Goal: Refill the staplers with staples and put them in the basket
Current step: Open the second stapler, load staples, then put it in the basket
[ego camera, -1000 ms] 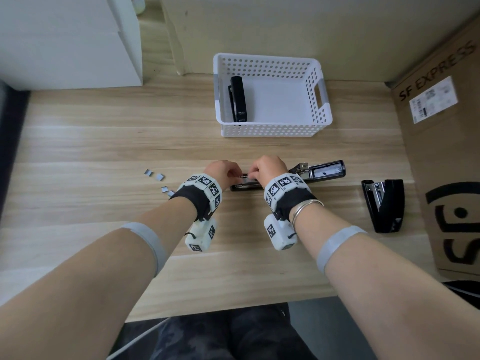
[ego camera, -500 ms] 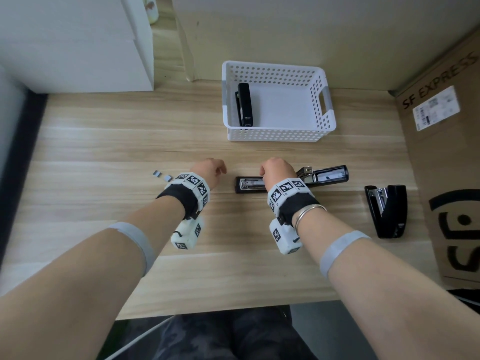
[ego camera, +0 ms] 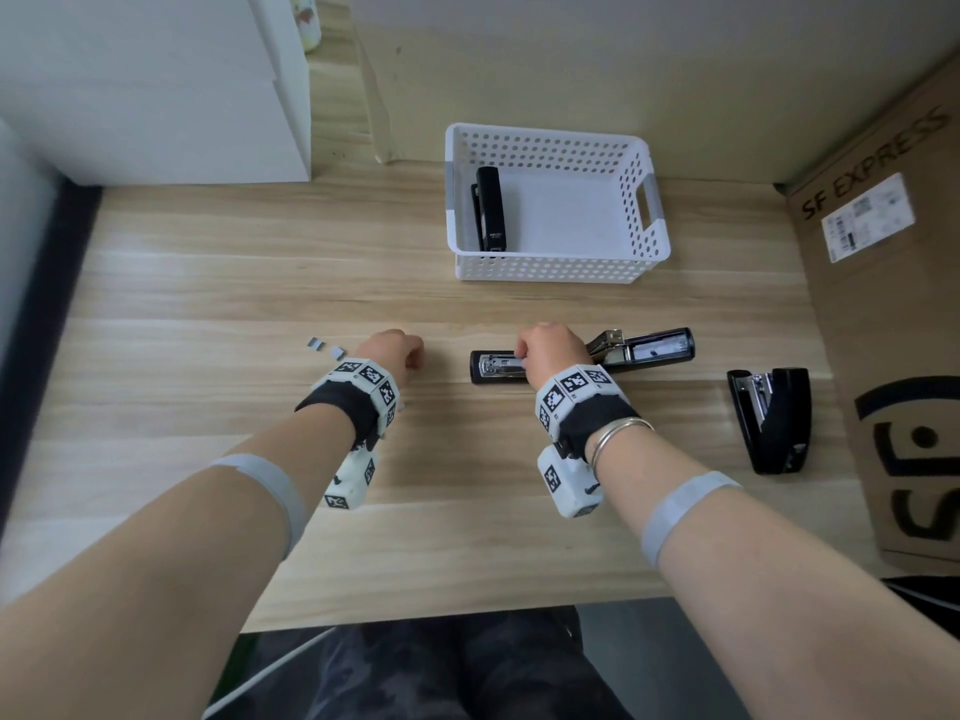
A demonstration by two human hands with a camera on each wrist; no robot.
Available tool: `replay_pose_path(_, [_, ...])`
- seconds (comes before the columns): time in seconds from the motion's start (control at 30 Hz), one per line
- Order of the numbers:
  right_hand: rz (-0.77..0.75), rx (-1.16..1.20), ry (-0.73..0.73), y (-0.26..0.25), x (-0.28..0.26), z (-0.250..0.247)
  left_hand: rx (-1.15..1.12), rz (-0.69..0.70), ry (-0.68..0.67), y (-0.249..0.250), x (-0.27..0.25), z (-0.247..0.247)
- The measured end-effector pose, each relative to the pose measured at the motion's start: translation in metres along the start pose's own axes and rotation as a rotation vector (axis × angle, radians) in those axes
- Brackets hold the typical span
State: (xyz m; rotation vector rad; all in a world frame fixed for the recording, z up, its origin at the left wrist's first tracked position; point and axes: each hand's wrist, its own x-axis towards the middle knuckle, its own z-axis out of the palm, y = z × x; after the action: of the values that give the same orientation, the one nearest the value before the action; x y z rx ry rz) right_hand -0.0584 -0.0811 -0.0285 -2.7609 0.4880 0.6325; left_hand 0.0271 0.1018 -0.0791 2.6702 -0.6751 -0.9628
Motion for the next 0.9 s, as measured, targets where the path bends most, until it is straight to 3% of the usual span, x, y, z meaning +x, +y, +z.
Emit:
replay_pose_path(0.63, [-0.014, 0.063, 0.029, 0.006, 0.006, 0.002, -0.029, -0.011, 0.049, 0.005, 0.007, 0.000])
replay_pose_path(0.9, [-0.058, 0.231, 0.010, -0.007, 0.008, 0.001, -0.269, 0.179, 0.248, 0.037, 0.012, 0.000])
